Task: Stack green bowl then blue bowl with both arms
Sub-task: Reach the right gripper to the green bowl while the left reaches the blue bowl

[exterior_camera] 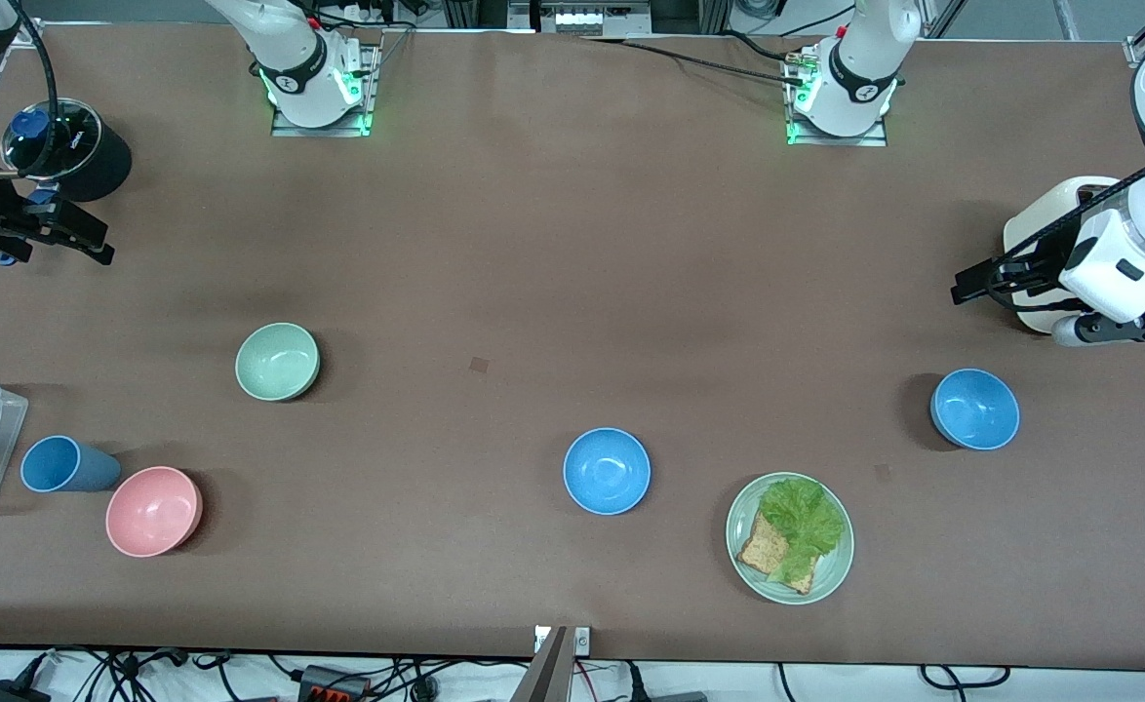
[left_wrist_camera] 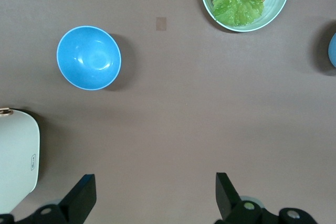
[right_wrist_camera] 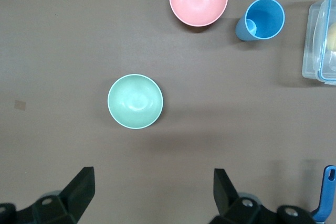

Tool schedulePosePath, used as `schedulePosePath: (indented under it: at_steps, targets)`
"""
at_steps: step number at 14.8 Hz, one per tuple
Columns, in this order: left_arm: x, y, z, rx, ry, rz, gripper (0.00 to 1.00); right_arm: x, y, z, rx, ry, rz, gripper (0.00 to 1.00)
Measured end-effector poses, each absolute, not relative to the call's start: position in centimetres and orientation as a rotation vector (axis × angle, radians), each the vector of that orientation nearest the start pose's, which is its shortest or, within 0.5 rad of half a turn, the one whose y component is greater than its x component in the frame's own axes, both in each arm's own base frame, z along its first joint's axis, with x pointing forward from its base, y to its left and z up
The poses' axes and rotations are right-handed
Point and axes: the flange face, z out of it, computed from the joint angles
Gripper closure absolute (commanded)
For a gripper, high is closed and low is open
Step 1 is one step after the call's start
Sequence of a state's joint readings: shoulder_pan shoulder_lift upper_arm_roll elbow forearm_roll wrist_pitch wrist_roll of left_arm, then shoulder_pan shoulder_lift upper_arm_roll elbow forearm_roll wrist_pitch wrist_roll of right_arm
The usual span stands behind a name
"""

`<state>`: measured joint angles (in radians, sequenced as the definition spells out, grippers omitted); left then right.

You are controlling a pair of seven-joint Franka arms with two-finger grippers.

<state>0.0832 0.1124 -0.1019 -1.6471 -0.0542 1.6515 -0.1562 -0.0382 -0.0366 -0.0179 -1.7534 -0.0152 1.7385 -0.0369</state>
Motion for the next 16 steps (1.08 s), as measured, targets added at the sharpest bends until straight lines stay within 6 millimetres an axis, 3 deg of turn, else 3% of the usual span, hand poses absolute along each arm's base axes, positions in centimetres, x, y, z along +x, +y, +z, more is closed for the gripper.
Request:
schedulePosePath:
  at_steps: [8, 10, 11, 13, 16]
  targets:
    - [58.6, -1.3, 53.1, -3.185, -0.216, 0.184, 0.0, 55.0, -3.2, 57.0, -3.156, 0.029, -0.005, 0.0]
    - [58.6, -0.3, 52.9, -3.185, -0.22, 0.187, 0.0, 55.1, -3.2, 56.1, -3.155, 0.029, 0.028, 0.0]
    - [58.8, 0.5, 52.4, -3.184, -0.237, 0.199, 0.0, 55.2, -3.2, 55.0, -3.154, 0.028, 0.064, 0.0]
    - [59.9, 2.4, 50.0, -3.182, -0.279, 0.208, 0.0, 56.3, -3.2, 50.7, -3.147, 0.024, 0.178, 0.0]
    - [62.7, 5.4, 43.5, -3.15, -0.304, 0.197, 0.0, 59.1, -2.9, 42.1, -3.134, 0.01, 0.317, 0.0]
